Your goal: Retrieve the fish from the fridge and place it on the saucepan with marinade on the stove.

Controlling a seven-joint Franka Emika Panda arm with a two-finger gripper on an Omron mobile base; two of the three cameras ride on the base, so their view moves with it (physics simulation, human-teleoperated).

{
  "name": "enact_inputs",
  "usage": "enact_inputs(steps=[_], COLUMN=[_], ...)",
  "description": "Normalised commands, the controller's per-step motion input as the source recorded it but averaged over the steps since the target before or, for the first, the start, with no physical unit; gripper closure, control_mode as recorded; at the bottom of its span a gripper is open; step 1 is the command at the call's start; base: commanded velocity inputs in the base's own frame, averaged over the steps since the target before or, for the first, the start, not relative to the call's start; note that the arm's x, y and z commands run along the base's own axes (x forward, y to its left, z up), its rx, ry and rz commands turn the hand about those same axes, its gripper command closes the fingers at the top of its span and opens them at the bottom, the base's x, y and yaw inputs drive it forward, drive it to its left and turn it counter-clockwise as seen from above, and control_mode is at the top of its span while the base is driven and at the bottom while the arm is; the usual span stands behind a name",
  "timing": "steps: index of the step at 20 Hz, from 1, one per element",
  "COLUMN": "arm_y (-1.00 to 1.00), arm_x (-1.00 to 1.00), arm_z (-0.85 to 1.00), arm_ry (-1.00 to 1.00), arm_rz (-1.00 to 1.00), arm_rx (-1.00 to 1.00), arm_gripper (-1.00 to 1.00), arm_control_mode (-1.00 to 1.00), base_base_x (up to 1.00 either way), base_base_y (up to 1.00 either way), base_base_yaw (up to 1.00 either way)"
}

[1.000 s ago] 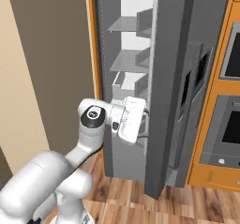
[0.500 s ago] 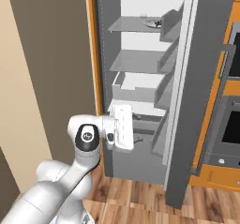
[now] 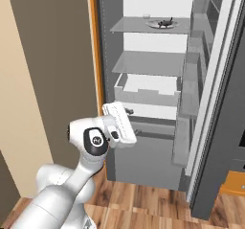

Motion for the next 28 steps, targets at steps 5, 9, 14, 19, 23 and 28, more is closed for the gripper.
enact_inputs(steps=[5, 9, 14, 19, 23, 28], arm_y=[0.12, 0.39, 0.38, 0.34, 0.34, 0.48], arm_x=[0.19, 0.23, 0.14, 0.01, 0.00, -0.09], arm_z=[0.48, 0.67, 0.79, 0.62, 0.73, 0.77], arm_ry=[0.17, 0.31, 0.34, 0.26, 0.18, 0.02], arm_rz=[0.34, 0.27, 0.25, 0.18, 0.19, 0.08], arm_rx=[0.17, 0.16, 0.19, 0.24, 0.13, -0.03], arm_gripper=[-1.00, -1.00, -1.00, -1.00, -1.00, -1.00], arm_control_mode=[-1.00, -1.00, -1.00, -1.00, -1.00, -1.00], base_base_x=[0.00, 0.00, 0.00, 0.00, 0.00, 0.00], base_base_y=[0.00, 0.00, 0.00, 0.00, 0.00, 0.00], base_base_yaw=[0.00, 0.00, 0.00, 0.00, 0.00, 0.00])
